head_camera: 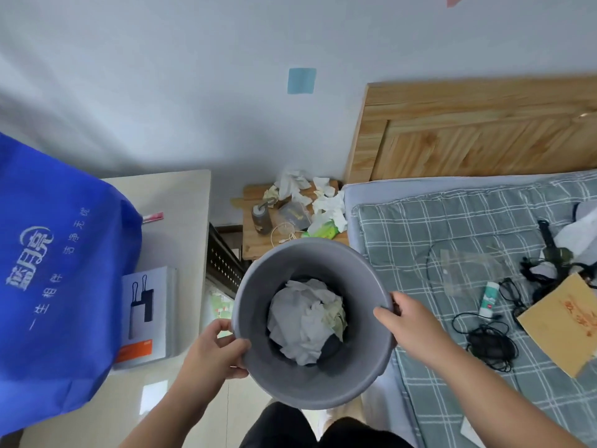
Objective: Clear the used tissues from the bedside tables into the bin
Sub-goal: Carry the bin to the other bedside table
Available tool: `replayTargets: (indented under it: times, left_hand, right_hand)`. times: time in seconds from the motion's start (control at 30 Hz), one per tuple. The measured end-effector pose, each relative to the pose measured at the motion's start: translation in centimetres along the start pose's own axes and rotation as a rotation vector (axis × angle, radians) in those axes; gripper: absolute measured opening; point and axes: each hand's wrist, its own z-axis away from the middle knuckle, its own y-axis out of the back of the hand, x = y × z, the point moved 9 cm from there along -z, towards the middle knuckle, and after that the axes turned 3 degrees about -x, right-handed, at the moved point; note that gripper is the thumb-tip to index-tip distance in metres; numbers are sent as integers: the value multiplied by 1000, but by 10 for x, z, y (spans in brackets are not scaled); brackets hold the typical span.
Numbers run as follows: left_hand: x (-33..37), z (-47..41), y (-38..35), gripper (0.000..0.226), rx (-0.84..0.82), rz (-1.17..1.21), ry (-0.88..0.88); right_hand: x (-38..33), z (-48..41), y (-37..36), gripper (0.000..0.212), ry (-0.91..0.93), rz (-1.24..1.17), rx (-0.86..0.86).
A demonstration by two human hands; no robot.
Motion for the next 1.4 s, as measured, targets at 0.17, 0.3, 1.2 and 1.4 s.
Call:
replayTargets:
  times: [0.17,0.3,1.2,1.4]
  left_hand:
    - [13,-63,11,41,-31,-20,31]
    - [3,-116,13,33,-40,-28,55]
    - [-317,-450,-18,21,20,-35,276]
    - [-335,-481,-28,25,-17,-39,285]
  right_hand:
    - [4,-55,-15,16,-62,18,29]
    - [20,-105,-36,17,-90,12,19]
    - [297,-408,-278,20,-470,-334,7]
    - [328,-440,-293,34,-567,-344,-25]
